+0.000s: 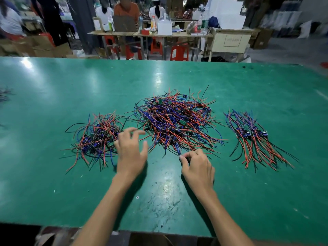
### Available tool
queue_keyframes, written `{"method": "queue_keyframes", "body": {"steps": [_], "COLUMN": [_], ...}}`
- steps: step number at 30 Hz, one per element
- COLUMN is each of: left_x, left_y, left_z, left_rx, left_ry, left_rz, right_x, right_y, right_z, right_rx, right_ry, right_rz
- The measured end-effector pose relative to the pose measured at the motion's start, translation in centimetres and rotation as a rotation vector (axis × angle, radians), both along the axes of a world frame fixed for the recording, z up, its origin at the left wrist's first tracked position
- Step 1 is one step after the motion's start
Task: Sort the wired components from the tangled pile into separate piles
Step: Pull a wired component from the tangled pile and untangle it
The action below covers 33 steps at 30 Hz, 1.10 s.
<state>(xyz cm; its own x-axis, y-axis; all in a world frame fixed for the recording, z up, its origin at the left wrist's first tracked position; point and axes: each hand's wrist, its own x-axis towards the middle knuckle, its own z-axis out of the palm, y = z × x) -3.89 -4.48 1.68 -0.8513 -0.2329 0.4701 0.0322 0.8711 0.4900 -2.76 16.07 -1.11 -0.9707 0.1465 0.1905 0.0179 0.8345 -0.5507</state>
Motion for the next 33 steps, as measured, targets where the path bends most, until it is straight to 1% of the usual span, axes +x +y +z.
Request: {"method": "queue_keyframes", "body": {"steps": [3,5,6,9,10,12,15,17,22,25,29,31,33], "left_x": [1.4,2.0,2.2,2.9,2.9,2.7,2.0,1.7,2.0,1.9,2.3,2.3,1.7], "left_y": [3.8,5.3,5.9,7.3,7.8,8.7,8.9,8.5,7.4,7.1,6.8,6.4,6.5], "left_z": [-1.6,-2.2,-2.2,-2.1,-2.1,-2.0,-1.4,-1.2,-1.0,-1.1,-1.1,-1.0,-0.8], "left_rx": [0.061,0.112,0.176,0.478,0.55,0.742,1.138,1.253,1.306,1.327,1.326,1.334,1.309], "left_ry": [-0.046,-0.062,-0.066,-0.096,-0.126,-0.245,-0.361,-0.385,-0.433,-0.473,-0.466,-0.504,-0.582], "left_rz": [-0.131,-0.178,-0.181,-0.122,-0.125,-0.169,-0.248,-0.287,-0.358,-0.35,-0.361,-0.336,-0.256], "right_x": [0.4,0.8,0.9,1.1,1.2,1.3,2.1,2.9,4.3,5.0,5.6,5.8,6.0], "right_y": [0.3,1.0,1.3,2.1,2.2,2.2,2.2,2.2,2.4,2.2,2.0,1.8,1.7], "right_z": [-0.1,-0.4,-0.5,-0.5,-0.4,-0.2,-0.3,-0.5,0.0,0.2,0.4,0.6,0.5], "right_rx": [0.046,-0.027,-0.096,-0.327,-0.374,-0.389,-0.369,-0.356,-0.375,-0.363,-0.332,-0.32,-0.3], "right_ry": [-0.006,0.0,0.007,0.064,0.079,0.089,0.141,0.187,0.29,0.305,0.364,0.393,0.407], "right_rz": [0.018,0.032,0.035,0.018,0.011,0.034,0.17,0.235,0.257,0.345,0.405,0.435,0.467]}}
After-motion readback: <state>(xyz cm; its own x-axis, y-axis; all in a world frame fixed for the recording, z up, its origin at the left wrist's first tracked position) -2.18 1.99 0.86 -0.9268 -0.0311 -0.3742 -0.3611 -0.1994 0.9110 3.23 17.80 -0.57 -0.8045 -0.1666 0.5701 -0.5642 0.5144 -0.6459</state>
